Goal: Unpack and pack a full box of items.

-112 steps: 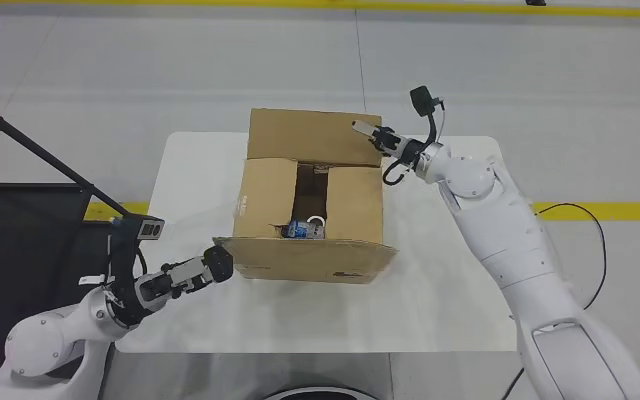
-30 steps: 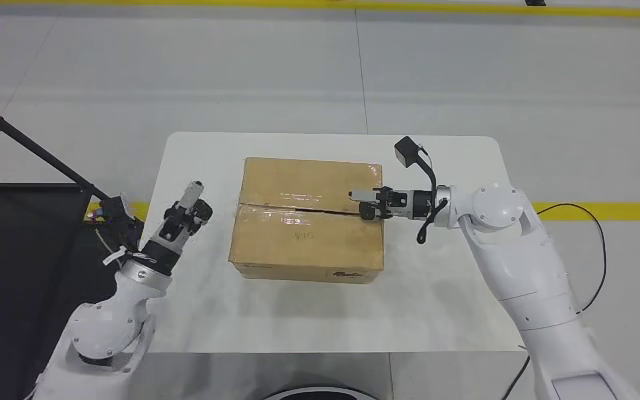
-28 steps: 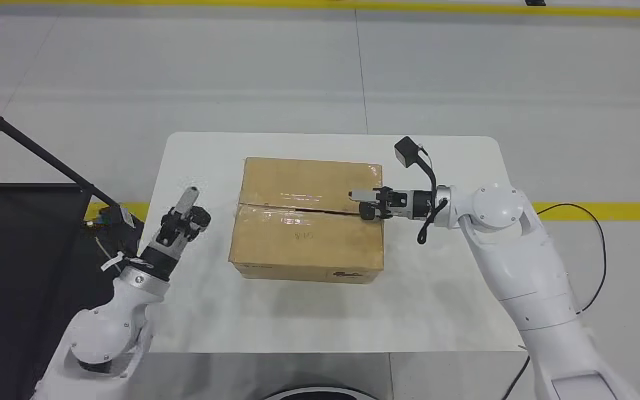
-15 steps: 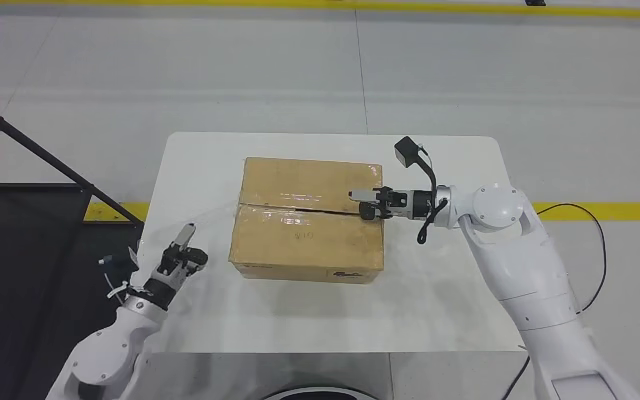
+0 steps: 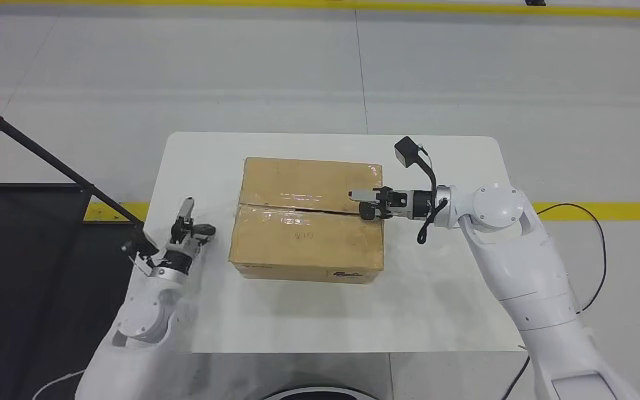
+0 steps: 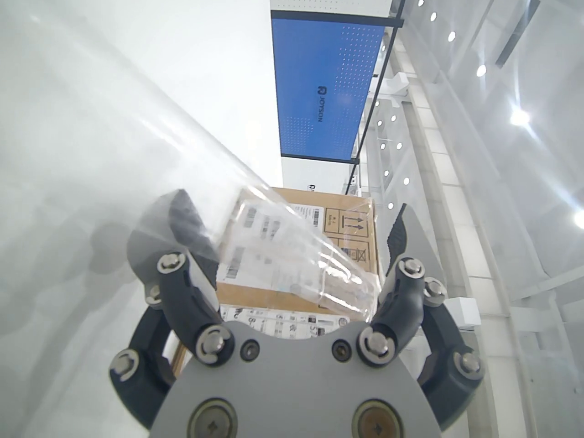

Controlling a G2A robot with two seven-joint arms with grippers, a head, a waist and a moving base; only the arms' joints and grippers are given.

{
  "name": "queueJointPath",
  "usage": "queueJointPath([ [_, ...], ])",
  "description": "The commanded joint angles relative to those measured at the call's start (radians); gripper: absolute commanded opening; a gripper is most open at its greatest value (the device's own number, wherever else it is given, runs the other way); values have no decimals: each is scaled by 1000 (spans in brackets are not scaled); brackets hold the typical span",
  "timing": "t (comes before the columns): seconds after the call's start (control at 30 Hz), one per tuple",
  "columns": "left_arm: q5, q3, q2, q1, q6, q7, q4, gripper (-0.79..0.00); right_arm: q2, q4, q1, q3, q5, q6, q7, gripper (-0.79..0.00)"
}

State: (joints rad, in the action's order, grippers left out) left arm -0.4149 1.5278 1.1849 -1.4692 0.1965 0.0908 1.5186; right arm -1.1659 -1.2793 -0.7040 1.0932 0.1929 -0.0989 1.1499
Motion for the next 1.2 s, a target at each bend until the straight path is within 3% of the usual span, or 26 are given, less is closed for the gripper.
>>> queueJointPath([
  [0.0, -8, 4, 3, 8, 24, -19, 1, 0, 0, 0, 0, 0, 0, 0, 0, 0],
  [0.27, 58, 57, 3, 0, 53, -76, 114, 0, 0, 0, 0, 0, 0, 0, 0, 0],
  [0.67, 214, 128, 2, -27, 11, -132, 327, 0, 14, -88, -53, 51, -1, -16, -62, 0],
  [1.17, 371, 102, 5, 22, -79, -93, 479, 0, 39, -196, -133, 121, -3, -13, -92, 0],
])
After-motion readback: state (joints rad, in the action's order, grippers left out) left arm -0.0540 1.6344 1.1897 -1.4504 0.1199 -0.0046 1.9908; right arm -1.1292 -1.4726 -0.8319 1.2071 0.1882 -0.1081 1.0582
